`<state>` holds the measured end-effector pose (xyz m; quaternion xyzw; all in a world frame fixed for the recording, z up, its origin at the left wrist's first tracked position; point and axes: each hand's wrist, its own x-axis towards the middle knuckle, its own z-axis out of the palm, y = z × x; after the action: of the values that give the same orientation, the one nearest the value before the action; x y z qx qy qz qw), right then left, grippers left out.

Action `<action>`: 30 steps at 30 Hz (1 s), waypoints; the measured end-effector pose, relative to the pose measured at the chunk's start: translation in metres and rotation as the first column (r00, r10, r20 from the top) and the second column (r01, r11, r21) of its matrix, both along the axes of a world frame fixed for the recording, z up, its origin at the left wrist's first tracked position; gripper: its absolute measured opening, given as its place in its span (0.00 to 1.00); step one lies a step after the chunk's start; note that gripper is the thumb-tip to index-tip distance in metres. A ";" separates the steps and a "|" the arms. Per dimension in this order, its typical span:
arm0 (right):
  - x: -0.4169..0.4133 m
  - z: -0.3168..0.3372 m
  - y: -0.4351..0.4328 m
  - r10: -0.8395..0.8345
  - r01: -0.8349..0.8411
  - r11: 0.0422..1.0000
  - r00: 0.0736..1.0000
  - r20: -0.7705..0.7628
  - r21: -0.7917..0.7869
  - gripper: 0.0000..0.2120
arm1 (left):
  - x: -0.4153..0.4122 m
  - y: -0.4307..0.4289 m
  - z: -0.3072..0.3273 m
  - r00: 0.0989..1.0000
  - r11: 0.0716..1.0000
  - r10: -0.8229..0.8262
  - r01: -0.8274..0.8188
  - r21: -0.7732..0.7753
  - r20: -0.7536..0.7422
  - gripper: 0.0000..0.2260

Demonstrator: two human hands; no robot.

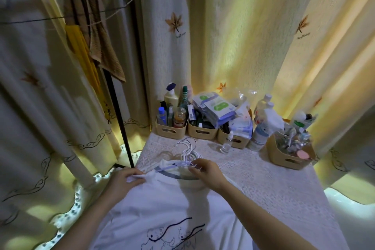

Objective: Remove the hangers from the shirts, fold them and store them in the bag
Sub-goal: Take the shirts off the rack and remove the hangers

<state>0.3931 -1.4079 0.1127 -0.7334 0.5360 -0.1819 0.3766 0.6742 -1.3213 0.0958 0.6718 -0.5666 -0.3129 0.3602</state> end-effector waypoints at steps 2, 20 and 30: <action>0.006 0.013 0.003 0.031 -0.039 0.998 0.985 0.170 0.049 0.09 | -0.003 0.000 0.007 0.996 0.999 0.025 -0.027 -0.019 -0.088 0.14; -0.062 0.039 -0.021 -0.003 -0.142 0.913 0.935 0.355 0.383 0.14 | 0.018 -0.005 0.022 0.978 0.990 0.138 -0.137 0.018 -0.154 0.09; -0.038 0.049 -0.025 0.114 -0.208 0.924 0.950 0.291 0.319 0.14 | 0.006 -0.014 0.045 0.986 0.993 0.101 -0.109 -0.051 -0.134 0.05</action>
<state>0.3552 -1.4329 0.1621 -0.6663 0.4413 -0.1501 0.5821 0.6797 -1.3357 0.1409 0.6682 -0.5143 -0.3202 0.4318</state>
